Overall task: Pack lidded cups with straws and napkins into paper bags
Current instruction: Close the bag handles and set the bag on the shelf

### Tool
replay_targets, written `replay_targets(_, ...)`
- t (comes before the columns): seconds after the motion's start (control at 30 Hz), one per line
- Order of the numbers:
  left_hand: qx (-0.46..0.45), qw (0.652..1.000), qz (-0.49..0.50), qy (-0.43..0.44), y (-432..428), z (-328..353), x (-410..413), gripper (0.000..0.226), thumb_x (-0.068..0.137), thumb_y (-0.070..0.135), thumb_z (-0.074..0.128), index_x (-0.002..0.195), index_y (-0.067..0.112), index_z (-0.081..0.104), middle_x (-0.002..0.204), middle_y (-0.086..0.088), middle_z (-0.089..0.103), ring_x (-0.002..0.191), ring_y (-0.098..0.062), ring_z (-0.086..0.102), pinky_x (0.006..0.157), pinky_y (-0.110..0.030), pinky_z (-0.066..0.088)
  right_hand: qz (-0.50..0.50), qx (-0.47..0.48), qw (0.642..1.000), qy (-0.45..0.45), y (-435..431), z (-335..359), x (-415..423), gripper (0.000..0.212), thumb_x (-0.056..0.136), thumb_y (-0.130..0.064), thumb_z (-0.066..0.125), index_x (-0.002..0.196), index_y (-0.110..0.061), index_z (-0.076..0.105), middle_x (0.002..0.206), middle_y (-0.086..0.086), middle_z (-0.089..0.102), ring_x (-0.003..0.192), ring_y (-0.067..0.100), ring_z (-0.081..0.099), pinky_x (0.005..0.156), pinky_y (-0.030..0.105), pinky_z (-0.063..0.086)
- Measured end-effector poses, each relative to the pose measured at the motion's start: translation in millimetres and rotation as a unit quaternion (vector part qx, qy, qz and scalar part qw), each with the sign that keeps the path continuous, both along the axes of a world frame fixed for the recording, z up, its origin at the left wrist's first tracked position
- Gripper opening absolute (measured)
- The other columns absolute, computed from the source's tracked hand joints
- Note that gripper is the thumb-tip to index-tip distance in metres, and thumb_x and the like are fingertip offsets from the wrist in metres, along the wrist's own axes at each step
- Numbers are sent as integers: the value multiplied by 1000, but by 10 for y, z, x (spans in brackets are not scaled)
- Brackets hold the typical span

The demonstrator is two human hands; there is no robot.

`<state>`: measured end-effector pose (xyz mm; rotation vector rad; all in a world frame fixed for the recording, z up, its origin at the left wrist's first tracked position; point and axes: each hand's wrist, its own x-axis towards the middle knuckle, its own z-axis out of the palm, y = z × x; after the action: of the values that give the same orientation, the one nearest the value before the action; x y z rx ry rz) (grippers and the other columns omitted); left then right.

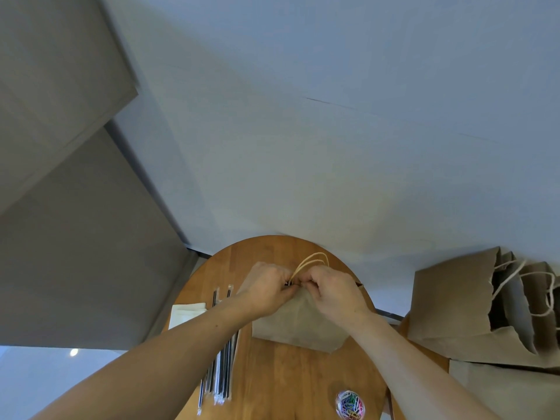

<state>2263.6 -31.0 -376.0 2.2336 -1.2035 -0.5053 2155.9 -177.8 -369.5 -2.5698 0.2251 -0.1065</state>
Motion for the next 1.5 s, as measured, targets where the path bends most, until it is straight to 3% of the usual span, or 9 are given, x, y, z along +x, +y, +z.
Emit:
replay_targets(0.13,6,1000,-6,12,-5,25,18,24,90,19,64,67,13,63,59,5,56,57,-17,56,57,-24,29,38,-45,997,-45,-25,-20,-9,13,91,-11,62,98,-16,72,90,-2,71,78,19,68,63,38,56)
replay_targets(0.33,30,999,1,37,-17,67,20,22,91,20,65,69,22,64,60,12,53,58,-11,53,60,-24,34,73,-126,985,-87,-38,-73,-1,22,72,-1,80,90,-13,74,76,1,69,61,21,66,43,32,51)
replay_targets(0.5,11,999,26,36,-21,46,-13,43,90,20,66,56,34,44,49,15,43,50,-7,43,55,-18,28,32,-80,996,1,-36,-96,15,15,94,-18,60,103,-16,72,94,-1,72,81,21,68,65,41,55)
replay_targets(0.6,15,998,39,50,-14,16,-49,36,90,20,67,60,32,50,54,15,46,55,-8,47,56,-20,29,15,-57,996,61,-40,-89,38,21,99,-27,51,109,-23,69,105,-6,71,92,17,66,77,39,52)
replay_targets(0.73,19,996,55,74,-17,-13,-61,16,91,21,65,76,23,68,60,18,49,62,-7,50,54,-17,30,7,-60,994,90,-24,-77,39,21,97,-28,52,110,-30,68,97,-6,71,85,17,65,67,33,48)
replay_targets(0.9,36,997,42,54,-23,-39,-78,17,94,25,62,88,14,73,76,2,66,68,-13,58,54,-19,35,6,-93,985,142,-13,-42,76,16,94,-34,56,104,-28,68,90,-5,68,81,18,63,62,31,46)
replay_targets(1.1,38,997,33,53,-32,-32,-96,17,95,24,61,90,14,73,79,-2,68,69,-16,59,62,-32,46,1,-118,979,167,9,13,111,17,95,-34,57,103,-25,68,88,-3,67,80,19,63,63,32,49)
replay_targets(1.37,10,998,29,47,-16,-15,-156,15,93,21,63,80,17,71,63,16,53,58,-2,49,52,-14,27,18,-141,971,191,40,80,88,19,96,-30,55,107,-25,69,91,1,69,83,22,65,68,35,52)
replay_targets(1.5,1,999,34,34,-16,-33,-176,17,93,21,62,80,14,71,71,6,65,66,-10,56,57,-23,37,23,-140,971,194,42,151,103,15,94,-24,56,101,-25,70,88,1,68,79,23,64,67,36,54)
